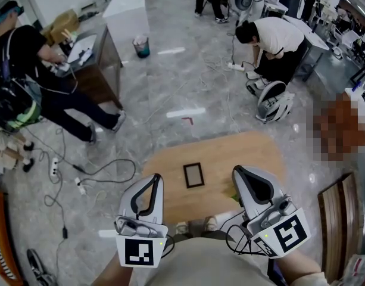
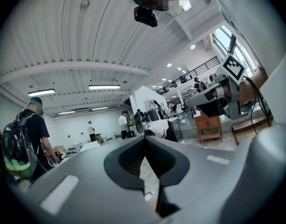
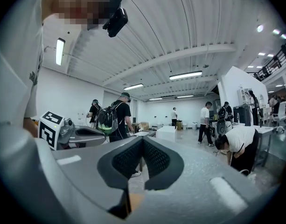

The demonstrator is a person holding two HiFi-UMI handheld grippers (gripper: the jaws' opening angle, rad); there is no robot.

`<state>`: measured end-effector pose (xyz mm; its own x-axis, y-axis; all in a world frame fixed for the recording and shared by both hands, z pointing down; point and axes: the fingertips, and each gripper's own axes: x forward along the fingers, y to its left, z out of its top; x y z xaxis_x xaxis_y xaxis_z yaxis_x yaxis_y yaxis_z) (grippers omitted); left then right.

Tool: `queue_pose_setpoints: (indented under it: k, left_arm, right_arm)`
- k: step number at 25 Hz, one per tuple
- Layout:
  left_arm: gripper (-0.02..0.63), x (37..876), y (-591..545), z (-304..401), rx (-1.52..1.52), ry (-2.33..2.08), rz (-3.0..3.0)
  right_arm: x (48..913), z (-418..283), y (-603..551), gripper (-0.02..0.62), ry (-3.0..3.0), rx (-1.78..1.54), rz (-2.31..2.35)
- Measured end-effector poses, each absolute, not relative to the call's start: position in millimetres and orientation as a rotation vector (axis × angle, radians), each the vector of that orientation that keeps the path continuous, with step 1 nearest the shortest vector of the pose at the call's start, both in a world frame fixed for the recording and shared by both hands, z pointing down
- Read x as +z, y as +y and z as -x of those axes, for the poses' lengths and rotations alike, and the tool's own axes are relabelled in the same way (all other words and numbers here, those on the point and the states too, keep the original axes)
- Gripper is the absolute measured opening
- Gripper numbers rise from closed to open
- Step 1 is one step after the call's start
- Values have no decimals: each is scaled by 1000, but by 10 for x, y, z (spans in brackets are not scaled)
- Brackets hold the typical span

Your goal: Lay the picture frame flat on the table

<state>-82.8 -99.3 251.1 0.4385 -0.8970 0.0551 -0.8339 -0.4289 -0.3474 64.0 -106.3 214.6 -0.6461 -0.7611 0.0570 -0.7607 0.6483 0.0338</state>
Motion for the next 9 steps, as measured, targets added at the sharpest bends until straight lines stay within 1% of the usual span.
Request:
queue_pose_setpoints:
  k: [9]
  left_arm:
    - [20,2523,-1027,805,-348,1496,2431]
  right_arm:
    - [2114,-628,-1087,2,-2798,-43,-1296]
